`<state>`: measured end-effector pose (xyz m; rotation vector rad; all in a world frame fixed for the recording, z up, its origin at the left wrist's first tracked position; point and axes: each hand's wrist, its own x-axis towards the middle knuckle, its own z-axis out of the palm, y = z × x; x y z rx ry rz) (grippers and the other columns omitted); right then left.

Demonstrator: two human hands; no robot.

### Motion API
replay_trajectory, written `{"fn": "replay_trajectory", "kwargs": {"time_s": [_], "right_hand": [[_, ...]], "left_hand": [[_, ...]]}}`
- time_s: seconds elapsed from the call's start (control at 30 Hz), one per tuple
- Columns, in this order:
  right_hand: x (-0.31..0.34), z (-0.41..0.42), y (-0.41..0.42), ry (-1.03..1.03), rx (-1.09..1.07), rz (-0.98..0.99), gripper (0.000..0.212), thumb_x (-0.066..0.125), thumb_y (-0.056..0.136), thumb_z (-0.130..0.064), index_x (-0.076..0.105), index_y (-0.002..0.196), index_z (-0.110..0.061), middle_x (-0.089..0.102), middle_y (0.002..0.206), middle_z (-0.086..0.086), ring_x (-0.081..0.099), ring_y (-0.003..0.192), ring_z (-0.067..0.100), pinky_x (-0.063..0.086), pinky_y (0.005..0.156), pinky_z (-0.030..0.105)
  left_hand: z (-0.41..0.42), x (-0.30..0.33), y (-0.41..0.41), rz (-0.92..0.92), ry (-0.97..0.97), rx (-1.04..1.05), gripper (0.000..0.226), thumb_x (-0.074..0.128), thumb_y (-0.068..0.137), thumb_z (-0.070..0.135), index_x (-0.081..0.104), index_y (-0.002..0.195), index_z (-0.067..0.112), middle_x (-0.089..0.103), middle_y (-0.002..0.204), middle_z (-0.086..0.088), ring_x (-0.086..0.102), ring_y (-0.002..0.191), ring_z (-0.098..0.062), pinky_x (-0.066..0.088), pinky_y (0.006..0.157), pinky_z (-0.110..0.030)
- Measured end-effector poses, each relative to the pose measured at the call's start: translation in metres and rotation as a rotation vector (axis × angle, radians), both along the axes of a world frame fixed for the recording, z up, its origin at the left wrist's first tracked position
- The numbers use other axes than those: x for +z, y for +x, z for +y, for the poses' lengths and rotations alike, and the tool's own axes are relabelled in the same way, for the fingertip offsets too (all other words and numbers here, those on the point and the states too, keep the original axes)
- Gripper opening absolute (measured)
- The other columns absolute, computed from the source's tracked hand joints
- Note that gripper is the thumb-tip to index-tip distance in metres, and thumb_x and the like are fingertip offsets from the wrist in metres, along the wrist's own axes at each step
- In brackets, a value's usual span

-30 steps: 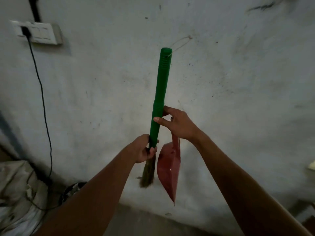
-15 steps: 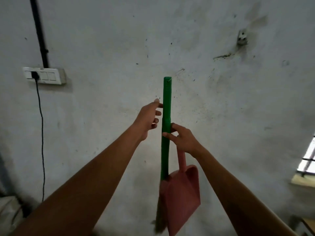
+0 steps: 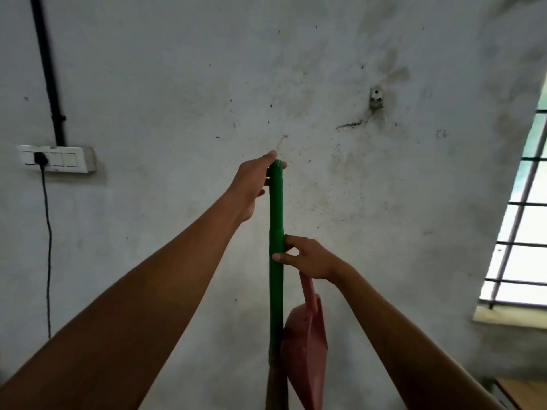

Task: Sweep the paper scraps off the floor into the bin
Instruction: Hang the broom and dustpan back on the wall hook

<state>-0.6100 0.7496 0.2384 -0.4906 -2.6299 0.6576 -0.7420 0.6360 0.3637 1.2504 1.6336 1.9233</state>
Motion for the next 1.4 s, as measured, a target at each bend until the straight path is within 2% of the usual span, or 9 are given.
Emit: {"fn": "replay_trajectory", "kwargs": {"time_s": [0.2, 0.3, 0.47, 0.57, 0.7, 0.97, 1.17, 1.27, 1.4], "right_hand": [[0.018, 0.001, 0.005, 0.037, -0.026, -0.056, 0.048, 0.059, 0.104, -0.048, 0.062, 0.143, -0.02, 0.067, 0.136, 0.0, 0.06, 0.125, 0.019, 0.043, 0.111, 0.037], [0.031, 0.002, 0.006, 0.052, -0.053, -0.049, 0.048, 0.06, 0.102, -0.057, 0.065, 0.138, -0.025, 0.068, 0.132, -0.003, 0.061, 0.123, 0.018, 0.045, 0.113, 0.045], [0.067, -0.001, 0.008, -0.05, -0.101, 0.047, 0.045, 0.064, 0.097, -0.062, 0.066, 0.13, -0.032, 0.069, 0.127, -0.004, 0.062, 0.12, 0.017, 0.048, 0.104, 0.043], [0.092, -0.005, 0.011, -0.109, -0.133, 0.167, 0.04, 0.065, 0.093, -0.066, 0.069, 0.121, -0.038, 0.075, 0.115, -0.008, 0.067, 0.114, 0.014, 0.05, 0.099, 0.041], [0.115, -0.01, 0.017, -0.113, -0.211, 0.291, 0.029, 0.067, 0.096, -0.058, 0.074, 0.109, -0.033, 0.079, 0.101, -0.01, 0.071, 0.105, 0.014, 0.051, 0.093, 0.036], [0.127, -0.001, 0.034, -0.096, -0.346, 0.342, 0.004, 0.076, 0.095, -0.03, 0.08, 0.095, -0.027, 0.079, 0.099, -0.002, 0.072, 0.105, 0.017, 0.056, 0.095, 0.043], [0.133, 0.022, 0.057, -0.077, -0.388, 0.355, 0.009, 0.075, 0.096, -0.034, 0.076, 0.092, -0.026, 0.08, 0.098, -0.005, 0.072, 0.108, 0.022, 0.054, 0.099, 0.046], [0.14, 0.041, 0.069, -0.043, -0.387, 0.363, 0.007, 0.072, 0.097, -0.028, 0.076, 0.096, -0.023, 0.081, 0.091, -0.007, 0.073, 0.106, 0.016, 0.051, 0.092, 0.037], [0.149, 0.078, 0.084, -0.035, -0.376, 0.372, 0.009, 0.073, 0.097, -0.028, 0.076, 0.097, -0.02, 0.081, 0.087, -0.009, 0.073, 0.102, 0.014, 0.048, 0.086, 0.032]], "left_hand": [[0.0, 0.022, 0.001, 0.079, 0.038, -0.018, 0.03, 0.057, 0.106, 0.039, 0.079, 0.106, 0.019, 0.07, 0.118, -0.001, 0.062, 0.108, -0.024, 0.046, 0.097, -0.042], [0.0, 0.029, -0.001, 0.111, 0.053, -0.024, 0.03, 0.058, 0.107, 0.037, 0.079, 0.108, 0.015, 0.071, 0.116, 0.001, 0.061, 0.104, -0.022, 0.047, 0.096, -0.039], [0.006, 0.036, -0.01, 0.145, 0.025, -0.011, 0.028, 0.059, 0.106, 0.033, 0.079, 0.103, 0.014, 0.073, 0.109, -0.001, 0.064, 0.101, -0.019, 0.049, 0.089, -0.036], [0.011, 0.03, -0.014, 0.206, -0.017, -0.019, 0.029, 0.059, 0.106, 0.034, 0.079, 0.104, 0.013, 0.073, 0.095, 0.002, 0.063, 0.087, -0.013, 0.05, 0.079, -0.03], [0.023, 0.017, -0.023, 0.252, -0.056, -0.065, 0.026, 0.063, 0.104, 0.034, 0.08, 0.095, 0.016, 0.074, 0.087, -0.001, 0.063, 0.081, -0.016, 0.054, 0.079, -0.032], [0.042, 0.009, -0.004, 0.301, -0.066, -0.211, 0.026, 0.063, 0.101, 0.027, 0.08, 0.083, 0.021, 0.074, 0.078, 0.005, 0.062, 0.078, -0.014, 0.054, 0.077, -0.032], [0.062, 0.02, 0.02, 0.408, -0.037, -0.24, 0.023, 0.064, 0.101, 0.024, 0.081, 0.086, 0.019, 0.077, 0.081, 0.002, 0.064, 0.073, -0.009, 0.052, 0.071, -0.028], [0.083, 0.028, 0.029, 0.432, -0.038, -0.189, 0.02, 0.065, 0.098, 0.021, 0.082, 0.087, 0.018, 0.078, 0.084, 0.001, 0.067, 0.076, -0.013, 0.06, 0.079, -0.036], [0.118, 0.039, 0.046, 0.482, -0.039, -0.117, 0.018, 0.066, 0.098, 0.02, 0.082, 0.091, 0.017, 0.078, 0.082, 0.001, 0.069, 0.077, -0.013, 0.061, 0.08, -0.035]]}}
